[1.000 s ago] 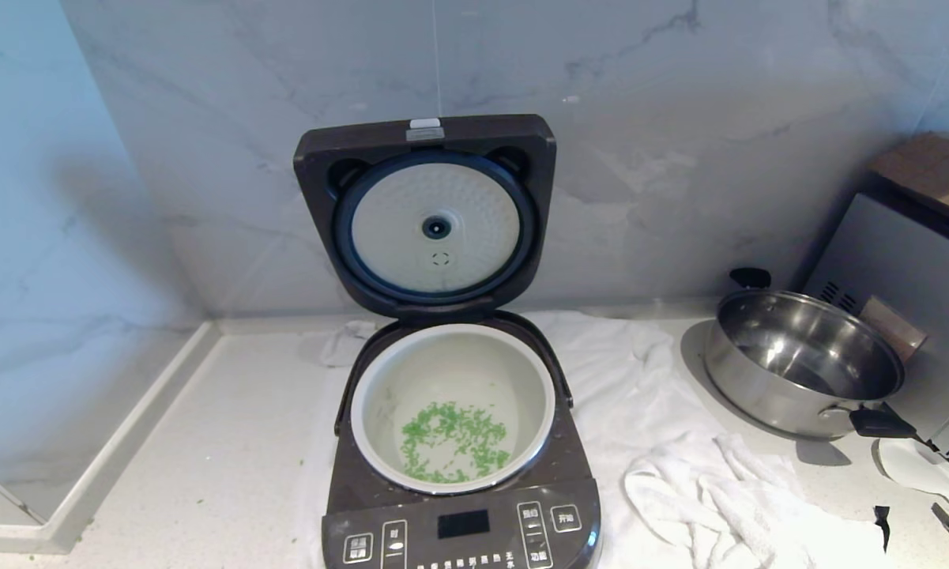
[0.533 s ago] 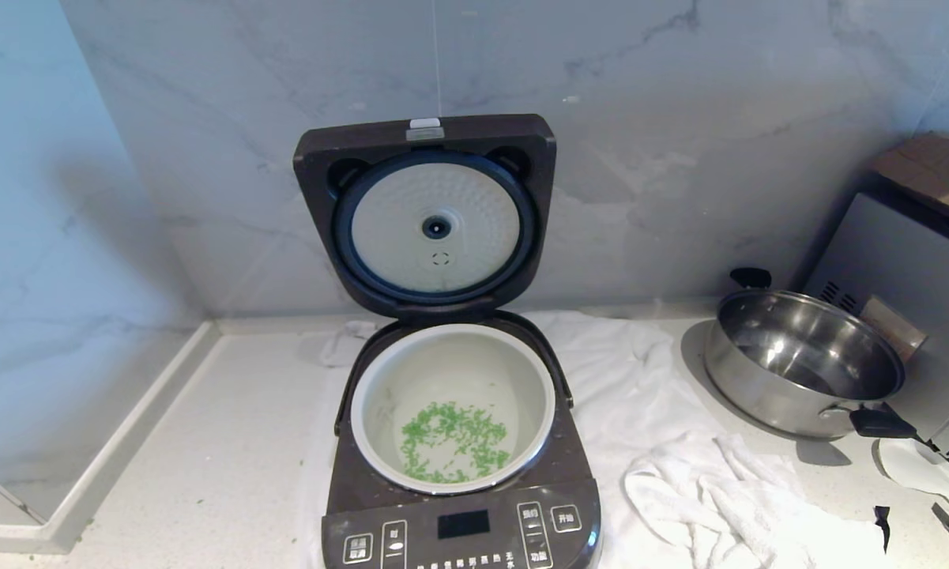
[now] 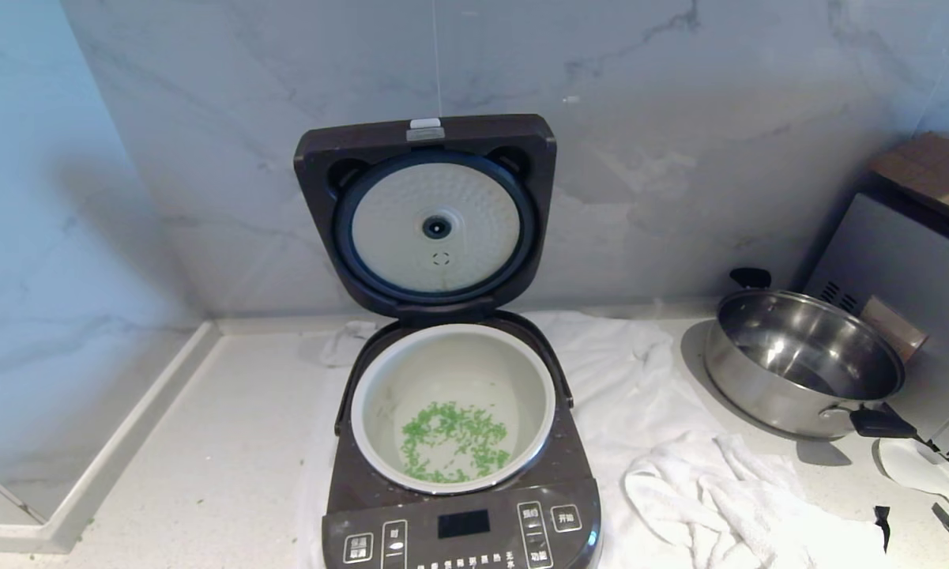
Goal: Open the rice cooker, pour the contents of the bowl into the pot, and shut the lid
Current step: Pour the water from the bowl into the rice cooker
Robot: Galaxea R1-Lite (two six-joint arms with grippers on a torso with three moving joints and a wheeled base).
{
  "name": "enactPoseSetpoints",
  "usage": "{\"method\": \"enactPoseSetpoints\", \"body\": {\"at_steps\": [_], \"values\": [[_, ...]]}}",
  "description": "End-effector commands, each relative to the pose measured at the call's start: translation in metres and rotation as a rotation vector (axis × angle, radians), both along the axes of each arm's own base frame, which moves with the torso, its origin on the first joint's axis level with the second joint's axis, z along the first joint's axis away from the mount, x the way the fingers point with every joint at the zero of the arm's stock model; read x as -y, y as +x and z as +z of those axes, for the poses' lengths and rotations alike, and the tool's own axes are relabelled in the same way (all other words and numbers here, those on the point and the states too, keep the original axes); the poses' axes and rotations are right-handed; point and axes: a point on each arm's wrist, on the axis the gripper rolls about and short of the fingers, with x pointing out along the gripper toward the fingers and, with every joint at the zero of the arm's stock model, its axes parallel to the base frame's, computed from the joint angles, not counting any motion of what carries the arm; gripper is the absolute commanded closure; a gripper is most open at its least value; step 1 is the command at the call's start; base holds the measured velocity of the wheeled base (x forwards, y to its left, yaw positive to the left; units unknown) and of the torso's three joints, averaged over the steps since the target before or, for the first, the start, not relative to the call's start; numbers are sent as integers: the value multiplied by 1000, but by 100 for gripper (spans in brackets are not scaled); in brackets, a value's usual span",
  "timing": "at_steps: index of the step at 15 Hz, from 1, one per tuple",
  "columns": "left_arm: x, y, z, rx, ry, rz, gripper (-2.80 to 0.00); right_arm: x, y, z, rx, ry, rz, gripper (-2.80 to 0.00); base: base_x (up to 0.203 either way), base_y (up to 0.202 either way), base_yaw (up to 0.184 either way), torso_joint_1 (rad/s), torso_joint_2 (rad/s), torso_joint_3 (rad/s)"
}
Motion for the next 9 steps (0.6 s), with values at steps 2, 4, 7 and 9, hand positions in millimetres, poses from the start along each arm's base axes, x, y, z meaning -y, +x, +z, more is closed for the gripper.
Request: {"method": "enactPoseSetpoints", "body": {"at_steps": [2, 4, 7, 9], "values": [[-7, 44, 17, -275, 1, 221, 0, 0, 0, 0, 0, -1, 1, 0, 0, 0, 0, 0, 0, 0], [-18, 62, 16, -432, -16, 371, 0, 0, 0, 0, -1, -1, 1, 0, 0, 0, 0, 0, 0, 0], [-42, 89, 16, -541, -85, 510, 0, 0, 0, 0, -1, -1, 1, 0, 0, 0, 0, 0, 0, 0], [-61, 92, 19, -565, -134, 526, 0, 0, 0, 0, 0, -1, 1, 0, 0, 0, 0, 0, 0, 0]]}}
